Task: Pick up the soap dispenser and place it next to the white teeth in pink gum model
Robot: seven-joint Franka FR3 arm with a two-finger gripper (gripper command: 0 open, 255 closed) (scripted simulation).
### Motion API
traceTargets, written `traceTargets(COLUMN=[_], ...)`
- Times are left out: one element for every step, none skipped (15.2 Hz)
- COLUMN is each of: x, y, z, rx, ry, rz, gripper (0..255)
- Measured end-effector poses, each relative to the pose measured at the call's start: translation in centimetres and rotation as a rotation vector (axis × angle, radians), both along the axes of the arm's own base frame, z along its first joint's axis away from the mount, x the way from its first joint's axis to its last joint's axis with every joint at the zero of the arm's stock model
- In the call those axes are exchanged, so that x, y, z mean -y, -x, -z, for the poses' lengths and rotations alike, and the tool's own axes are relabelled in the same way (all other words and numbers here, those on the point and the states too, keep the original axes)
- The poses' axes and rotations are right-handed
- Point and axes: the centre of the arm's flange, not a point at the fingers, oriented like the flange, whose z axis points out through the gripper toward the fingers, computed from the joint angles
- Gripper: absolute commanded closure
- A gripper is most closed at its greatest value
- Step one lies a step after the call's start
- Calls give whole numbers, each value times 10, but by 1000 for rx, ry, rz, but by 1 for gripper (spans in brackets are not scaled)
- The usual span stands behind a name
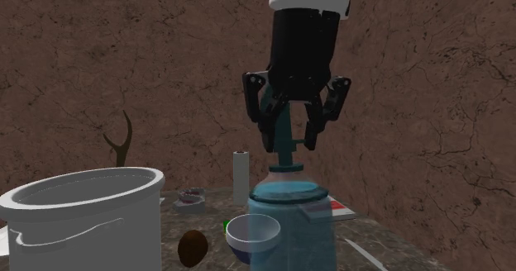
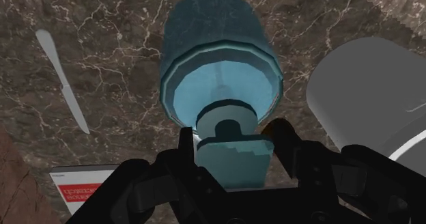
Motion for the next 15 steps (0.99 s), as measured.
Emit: traceTargets(x=[0,-1,0,0,-1,0,0,0,1,1,0,1,1,1,0], y=[-1,0,-1,-1,0,1,1,0,0,0,1,1,0,1,1], z=[-5,-10,-16,-22,-27,-31,-37,-43,-48,-54,-59,-63,-69,-75,-81], rx=[0,0,0,0,0,0,0,0,0,0,0,0,0,0,0], ry=[0,0,0,0,0,0,0,0,0,0,0,0,0,0,0], rz=[0,0,0,0,0,0,0,0,0,0,0,0,0,0,0], gripper=[255,255,255,255,255,255,255,255,255,255,255,255,255,255,255])
